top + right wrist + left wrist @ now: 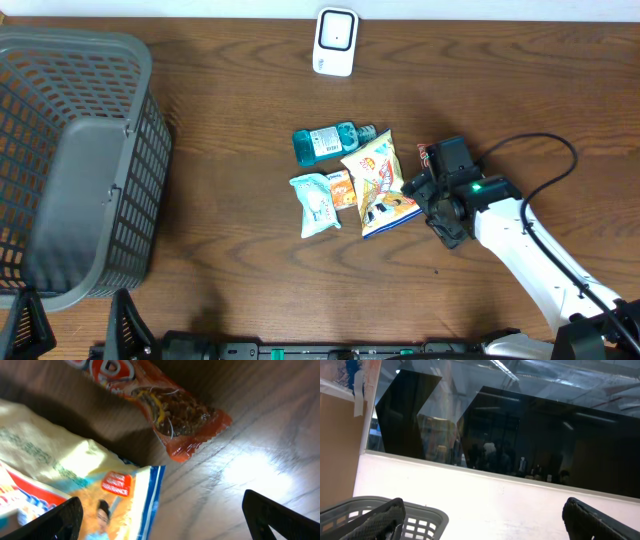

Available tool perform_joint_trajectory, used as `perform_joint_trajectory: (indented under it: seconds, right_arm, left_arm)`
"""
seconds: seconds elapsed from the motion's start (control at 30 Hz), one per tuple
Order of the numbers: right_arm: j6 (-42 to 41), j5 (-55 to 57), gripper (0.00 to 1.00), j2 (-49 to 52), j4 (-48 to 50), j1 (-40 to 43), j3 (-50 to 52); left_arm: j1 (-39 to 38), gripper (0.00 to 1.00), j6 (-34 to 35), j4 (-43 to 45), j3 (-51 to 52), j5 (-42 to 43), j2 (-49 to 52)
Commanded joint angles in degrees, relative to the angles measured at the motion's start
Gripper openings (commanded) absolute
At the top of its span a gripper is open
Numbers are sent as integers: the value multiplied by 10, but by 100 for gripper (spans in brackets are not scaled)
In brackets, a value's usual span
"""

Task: Scan the item barcode
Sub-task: 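Move the right gripper toward the red candy bar on the table, then close the right gripper on the candy bar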

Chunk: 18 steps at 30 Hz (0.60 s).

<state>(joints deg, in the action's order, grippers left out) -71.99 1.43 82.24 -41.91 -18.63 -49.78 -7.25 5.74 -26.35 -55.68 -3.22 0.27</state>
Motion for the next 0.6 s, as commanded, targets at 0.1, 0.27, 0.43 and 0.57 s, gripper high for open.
perform_joint_trajectory:
  seconds: [0.1,0.27,0.43,0.57]
  right_arm:
    - [-155,53,95,-5,42,-12,38]
    - [-167,97,91,-5,107,-12,78]
    - [-193,112,89,-5,162,-12,112]
    - [-193,134,87,-5,214,-12,146]
  left_arm:
    - [0,98,-9,3,1,-5,-1]
    - [0,98,-9,3,1,-5,-1]
    - [-1,98,-8,3,1,-4,-1]
    - [-1,98,-7,3,1,-4,-1]
